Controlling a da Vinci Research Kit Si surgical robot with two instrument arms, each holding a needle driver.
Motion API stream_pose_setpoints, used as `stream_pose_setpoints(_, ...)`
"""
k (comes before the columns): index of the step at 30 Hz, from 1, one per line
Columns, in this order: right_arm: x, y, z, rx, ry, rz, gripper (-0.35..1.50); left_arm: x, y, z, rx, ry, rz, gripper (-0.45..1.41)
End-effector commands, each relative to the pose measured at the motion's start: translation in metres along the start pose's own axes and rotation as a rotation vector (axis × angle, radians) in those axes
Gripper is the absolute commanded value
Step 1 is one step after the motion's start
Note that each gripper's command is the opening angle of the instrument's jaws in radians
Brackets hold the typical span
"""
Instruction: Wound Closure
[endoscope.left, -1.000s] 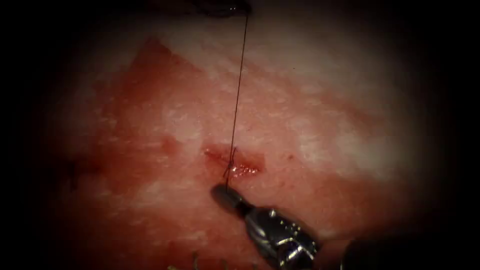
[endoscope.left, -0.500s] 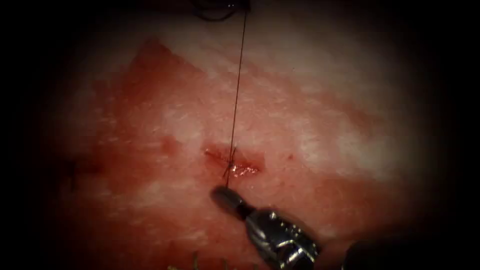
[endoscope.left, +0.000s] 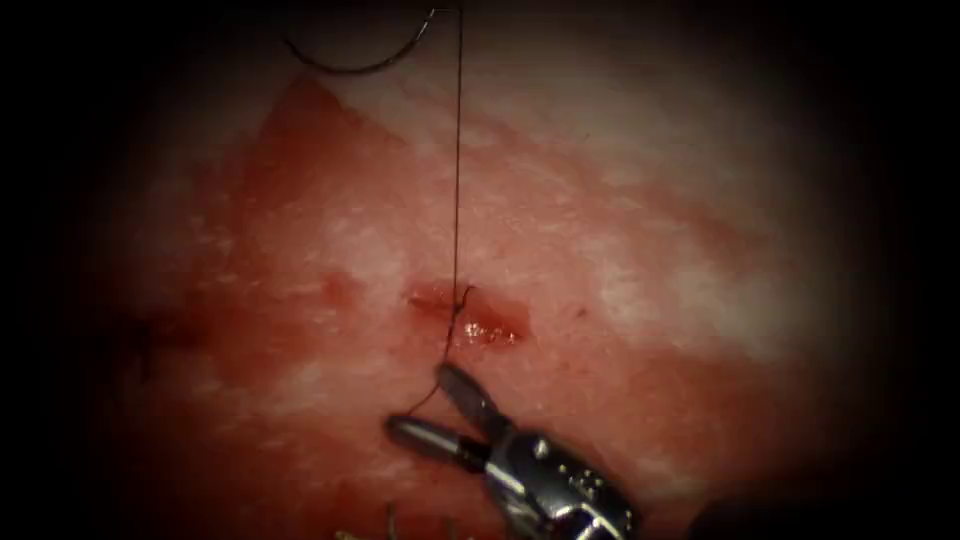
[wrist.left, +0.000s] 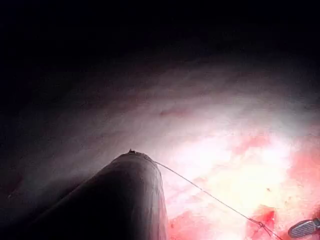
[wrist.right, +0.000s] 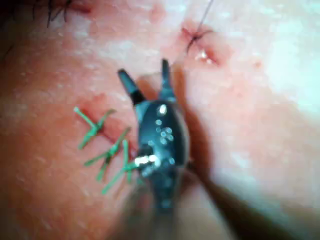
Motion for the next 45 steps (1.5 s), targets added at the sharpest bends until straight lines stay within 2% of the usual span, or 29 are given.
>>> stream_pose_setpoints(1,-0.0006,0.0002,-0.0006,0.000,-0.007,-0.027,1.31,0.0003,0.0005,-0.0003,-0.014,-0.002,-0.003,-0.45)
stream_pose_setpoints(7,0.0013,0.0006,-0.0022,0.013,-0.020,-0.073,1.31,0.0015,0.0018,-0.0059,-0.042,0.003,-0.034,-0.45)
stream_pose_setpoints(8,0.0025,0.0009,-0.0026,0.012,-0.024,-0.076,1.31,0.0023,0.0025,-0.0086,-0.053,0.008,-0.040,-0.45)
stream_pose_setpoints(11,0.0035,0.0013,-0.0023,0.007,-0.029,-0.086,1.31,0.0034,0.0032,-0.0108,-0.054,0.019,-0.037,-0.45)
stream_pose_setpoints(17,0.0045,0.0026,-0.0001,0.007,-0.026,-0.100,1.30,0.0055,0.0052,-0.0160,-0.064,0.006,-0.034,-0.45)
stream_pose_setpoints(24,0.0047,0.0040,0.0026,-0.006,-0.069,-0.184,1.30,0.0080,0.0066,-0.0206,-0.055,0.008,-0.020,-0.45)
stream_pose_setpoints(36,0.0045,0.0047,0.0059,0.000,-0.113,-0.257,1.35,0.0087,0.0084,-0.0217,-0.052,0.003,-0.012,-0.45)
stream_pose_setpoints(45,0.0047,0.0043,0.0078,0.011,-0.144,-0.375,1.33,0.0085,0.0091,-0.0216,-0.047,0.002,-0.009,-0.45)
